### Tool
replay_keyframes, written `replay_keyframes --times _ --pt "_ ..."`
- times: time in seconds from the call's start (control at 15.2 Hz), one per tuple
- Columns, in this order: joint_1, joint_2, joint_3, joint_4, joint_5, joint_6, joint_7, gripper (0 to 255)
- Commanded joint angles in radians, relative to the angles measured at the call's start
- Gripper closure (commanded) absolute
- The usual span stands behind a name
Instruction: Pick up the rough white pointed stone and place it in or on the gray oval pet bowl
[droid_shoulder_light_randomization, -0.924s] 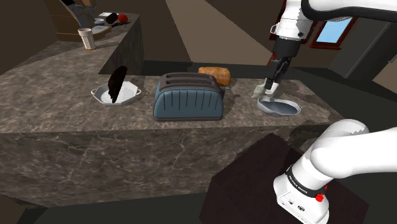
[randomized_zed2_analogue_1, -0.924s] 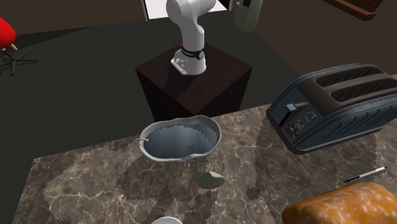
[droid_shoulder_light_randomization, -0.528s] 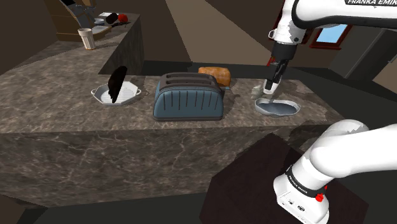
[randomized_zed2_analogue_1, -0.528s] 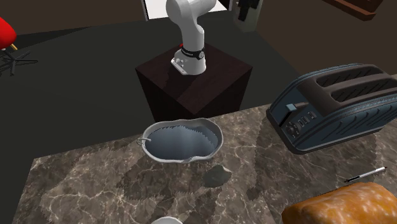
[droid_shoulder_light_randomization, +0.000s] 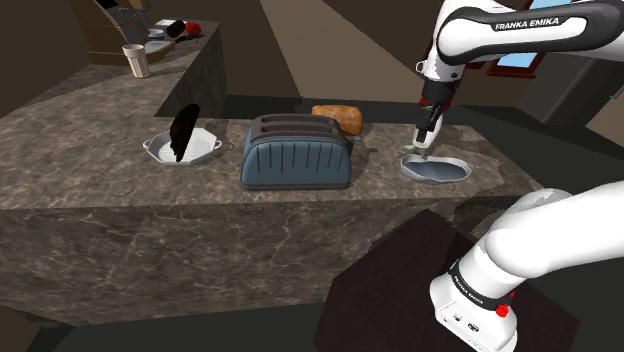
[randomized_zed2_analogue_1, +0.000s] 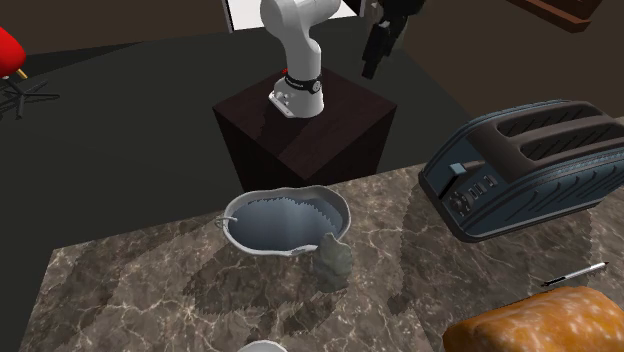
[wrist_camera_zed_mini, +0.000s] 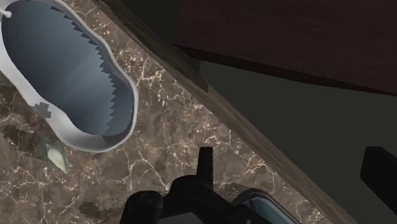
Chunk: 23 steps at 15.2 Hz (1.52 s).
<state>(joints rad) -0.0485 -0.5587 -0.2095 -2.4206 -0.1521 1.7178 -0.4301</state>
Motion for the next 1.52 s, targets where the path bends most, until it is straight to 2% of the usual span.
replay_keyframes --times 0.0,0.33,0.66,1.06,1.45 --pt "-0.009 0.059 -0.032 0.017 -0.028 0.042 -0.048 0" --pt "-0.024 0.218 -0.103 0.082 -0.072 0.139 -0.155 0" --pt "-0.039 0.394 -0.164 0.177 -0.085 0.227 -0.264 0" --pt "-0.069 0.621 -0.211 0.330 -0.058 0.309 -0.399 0" --pt "-0.126 0.856 -0.223 0.530 -0.005 0.354 -0.527 0"
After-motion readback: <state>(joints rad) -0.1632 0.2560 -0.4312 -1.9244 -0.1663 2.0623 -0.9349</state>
